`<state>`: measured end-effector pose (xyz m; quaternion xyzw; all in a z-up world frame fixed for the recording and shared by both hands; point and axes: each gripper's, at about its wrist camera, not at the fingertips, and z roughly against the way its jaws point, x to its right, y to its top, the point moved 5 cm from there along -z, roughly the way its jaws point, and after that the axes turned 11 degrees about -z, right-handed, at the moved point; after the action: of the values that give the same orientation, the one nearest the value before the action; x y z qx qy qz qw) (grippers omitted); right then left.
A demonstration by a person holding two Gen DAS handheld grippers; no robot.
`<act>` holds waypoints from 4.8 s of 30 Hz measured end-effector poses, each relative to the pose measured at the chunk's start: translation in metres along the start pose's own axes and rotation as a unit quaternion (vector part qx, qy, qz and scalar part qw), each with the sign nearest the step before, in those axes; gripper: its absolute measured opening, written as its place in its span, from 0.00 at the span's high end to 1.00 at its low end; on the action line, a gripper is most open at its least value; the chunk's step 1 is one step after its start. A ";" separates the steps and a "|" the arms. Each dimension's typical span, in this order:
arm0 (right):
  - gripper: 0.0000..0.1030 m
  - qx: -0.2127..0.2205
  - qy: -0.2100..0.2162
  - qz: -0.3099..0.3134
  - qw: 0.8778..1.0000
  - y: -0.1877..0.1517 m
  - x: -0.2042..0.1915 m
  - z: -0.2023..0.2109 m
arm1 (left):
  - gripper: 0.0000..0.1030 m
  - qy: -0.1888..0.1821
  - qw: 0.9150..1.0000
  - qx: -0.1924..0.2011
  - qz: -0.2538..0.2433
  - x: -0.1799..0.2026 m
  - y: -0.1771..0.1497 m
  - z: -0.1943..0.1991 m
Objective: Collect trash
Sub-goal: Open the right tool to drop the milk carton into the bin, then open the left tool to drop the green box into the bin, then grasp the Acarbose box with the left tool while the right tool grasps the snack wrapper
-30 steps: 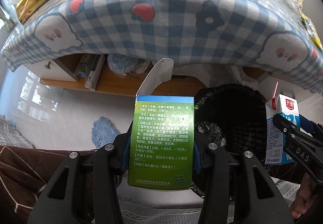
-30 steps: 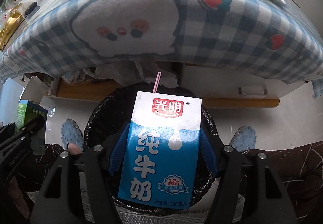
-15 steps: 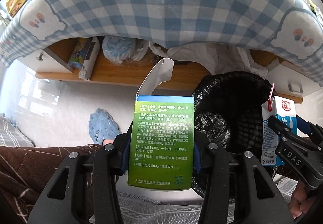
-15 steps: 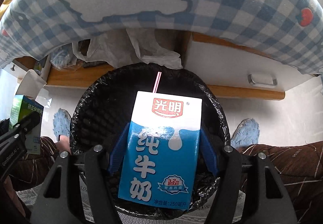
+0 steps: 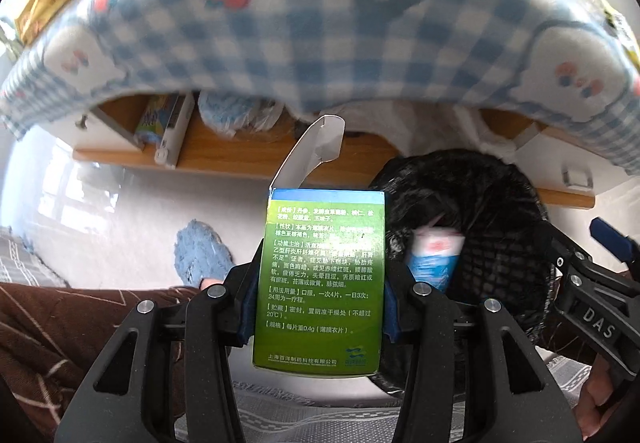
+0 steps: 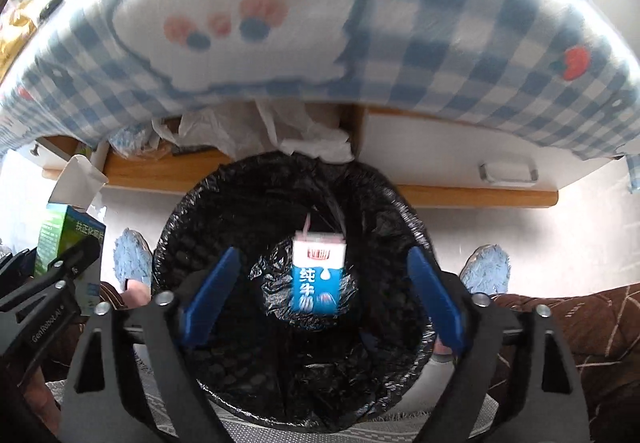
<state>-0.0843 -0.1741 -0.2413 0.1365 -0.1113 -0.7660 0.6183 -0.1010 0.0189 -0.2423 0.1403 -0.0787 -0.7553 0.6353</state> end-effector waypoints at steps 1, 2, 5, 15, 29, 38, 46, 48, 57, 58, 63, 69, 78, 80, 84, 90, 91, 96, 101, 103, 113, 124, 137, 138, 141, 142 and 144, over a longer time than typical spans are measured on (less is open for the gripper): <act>0.08 0.006 -0.001 -0.003 1.000 0.003 0.005 0.006 | 0.55 -0.001 1.000 0.007 -0.003 0.004 0.003 0.005; 0.08 0.009 0.002 -0.006 1.000 0.005 0.010 0.011 | 0.55 -0.001 1.000 0.013 -0.006 0.008 0.006 0.010; 0.08 0.017 -0.006 -0.004 1.000 0.010 0.025 0.023 | 0.55 -0.004 1.000 0.018 -0.009 0.019 0.012 0.019; 0.08 0.028 -0.060 0.011 0.998 0.013 0.082 0.041 | 0.55 -0.024 0.999 -0.008 -0.020 0.066 0.020 0.018; 0.08 0.008 -0.091 -0.031 0.995 0.011 0.134 0.025 | 0.55 -0.032 0.997 -0.014 -0.071 0.133 0.017 -0.015; 0.08 -0.002 -0.141 -0.013 0.990 0.009 0.138 0.010 | 0.55 -0.035 0.995 -0.021 -0.087 0.151 0.013 -0.041; 0.08 -0.007 -0.153 -0.017 0.988 0.009 0.143 0.004 | 0.55 -0.046 0.995 -0.028 -0.089 0.157 0.010 -0.050; 0.08 -0.005 -0.156 -0.014 0.988 0.010 0.142 0.004 | 0.54 -0.046 0.995 -0.027 -0.089 0.157 0.010 -0.049; 0.08 0.002 -0.142 -0.022 0.990 0.013 0.139 0.010 | 0.25 -0.034 0.996 0.001 -0.079 0.147 0.017 -0.032; 0.08 0.005 -0.138 -0.023 0.990 0.014 0.138 0.013 | 0.20 -0.033 0.997 0.003 -0.077 0.145 0.018 -0.030; 0.08 0.032 -0.111 -0.034 0.993 0.023 0.129 0.032 | 0.09 -0.030 0.997 0.030 -0.065 0.133 0.025 -0.006; 0.08 0.062 -0.081 -0.043 0.994 0.032 0.121 0.055 | 0.06 -0.018 0.996 0.072 -0.059 0.114 0.035 0.031; 0.08 0.119 -0.037 -0.046 0.991 0.047 0.107 0.104 | 0.06 -0.029 0.990 0.128 -0.047 0.087 0.051 0.090; 0.08 0.132 -0.029 -0.048 0.990 0.051 0.106 0.115 | 0.06 -0.023 0.990 0.133 -0.042 0.081 0.055 0.100; 0.08 0.157 -0.020 -0.047 0.986 0.059 0.103 0.136 | 0.06 -0.031 0.988 0.148 -0.037 0.075 0.062 0.119; 0.08 0.173 -0.011 -0.051 0.984 0.073 0.102 0.158 | 0.06 -0.036 0.987 0.156 -0.036 0.068 0.072 0.137; 0.08 0.175 -0.011 -0.051 0.983 0.077 0.101 0.160 | 0.06 -0.039 0.986 0.157 -0.035 0.067 0.075 0.139; 0.08 0.174 -0.008 -0.052 0.983 0.096 0.097 0.162 | 0.07 -0.035 0.986 0.158 -0.030 0.054 0.093 0.140; 0.08 0.167 -0.009 -0.050 0.985 0.117 0.094 0.152 | 0.07 -0.038 0.987 0.156 -0.026 0.044 0.115 0.133; 0.08 0.162 -0.011 -0.051 0.985 0.126 0.094 0.146 | 0.07 -0.046 0.987 0.155 -0.023 0.041 0.123 0.130; 0.08 0.135 -0.028 -0.053 0.989 0.173 0.094 0.111 | 0.07 -0.050 0.989 0.138 -0.036 0.036 0.175 0.103; 0.13 0.078 -0.031 -0.072 0.994 0.210 0.102 0.062 | 0.07 -0.060 0.991 0.101 -0.061 0.042 0.220 0.057; 0.30 0.047 -0.030 -0.084 0.995 0.214 0.102 0.042 | 0.23 -0.057 0.992 0.080 -0.077 0.053 0.239 0.040; 0.31 0.047 -0.031 -0.086 0.995 0.215 0.102 0.042 | 0.25 -0.054 0.993 0.079 -0.075 0.052 0.239 0.041; 0.36 0.048 -0.030 -0.087 0.995 0.215 0.101 0.044 | 0.36 -0.049 0.994 0.077 -0.067 0.049 0.237 0.044; 0.39 0.048 -0.029 -0.085 0.995 0.215 0.100 0.044 | 0.40 -0.048 0.994 0.076 -0.064 0.048 0.237 0.044; 0.44 0.049 -0.028 -0.083 0.995 0.215 0.098 0.045 | 0.40 -0.053 0.994 0.075 -0.061 0.047 0.237 0.045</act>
<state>0.0775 -0.3152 -0.1334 0.1534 -0.1542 -0.8121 0.5415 0.0997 -0.0731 -0.1345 0.1512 -0.1599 -0.7911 0.5707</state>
